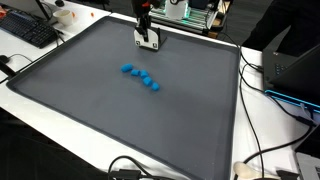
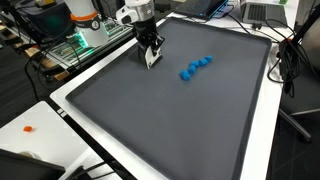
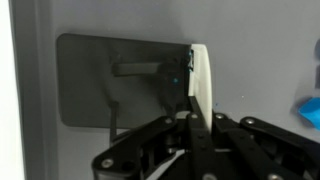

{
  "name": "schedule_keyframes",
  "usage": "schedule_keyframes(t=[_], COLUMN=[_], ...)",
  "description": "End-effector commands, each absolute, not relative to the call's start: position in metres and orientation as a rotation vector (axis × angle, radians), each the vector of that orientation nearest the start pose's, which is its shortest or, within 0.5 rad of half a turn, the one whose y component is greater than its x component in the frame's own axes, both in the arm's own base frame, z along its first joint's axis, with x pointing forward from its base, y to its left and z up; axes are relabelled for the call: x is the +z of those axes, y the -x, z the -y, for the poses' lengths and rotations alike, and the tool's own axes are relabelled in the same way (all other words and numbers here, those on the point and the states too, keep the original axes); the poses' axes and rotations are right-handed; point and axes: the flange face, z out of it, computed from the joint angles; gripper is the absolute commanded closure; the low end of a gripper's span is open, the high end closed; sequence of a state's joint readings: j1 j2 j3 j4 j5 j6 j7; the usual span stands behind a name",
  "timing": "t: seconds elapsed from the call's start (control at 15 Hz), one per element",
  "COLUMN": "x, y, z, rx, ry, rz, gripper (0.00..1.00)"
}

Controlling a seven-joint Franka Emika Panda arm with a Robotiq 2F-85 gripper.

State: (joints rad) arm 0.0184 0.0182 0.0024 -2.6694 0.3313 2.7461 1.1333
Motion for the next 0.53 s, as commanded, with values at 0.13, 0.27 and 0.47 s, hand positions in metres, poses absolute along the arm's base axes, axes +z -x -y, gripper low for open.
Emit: schedule_keyframes(t=[0.13, 0.27, 0.47], x=[0.2265, 0.2259, 0.2271], y=[-0.4196, -0.4191, -0.4182], z=[0.0027, 0.0026, 0.0026], rx=[0.080, 0.086, 0.114], ry=[2.263, 2.265, 2.240], rz=[-1.969, -1.968, -1.961], gripper=[0.99, 0.99, 0.65])
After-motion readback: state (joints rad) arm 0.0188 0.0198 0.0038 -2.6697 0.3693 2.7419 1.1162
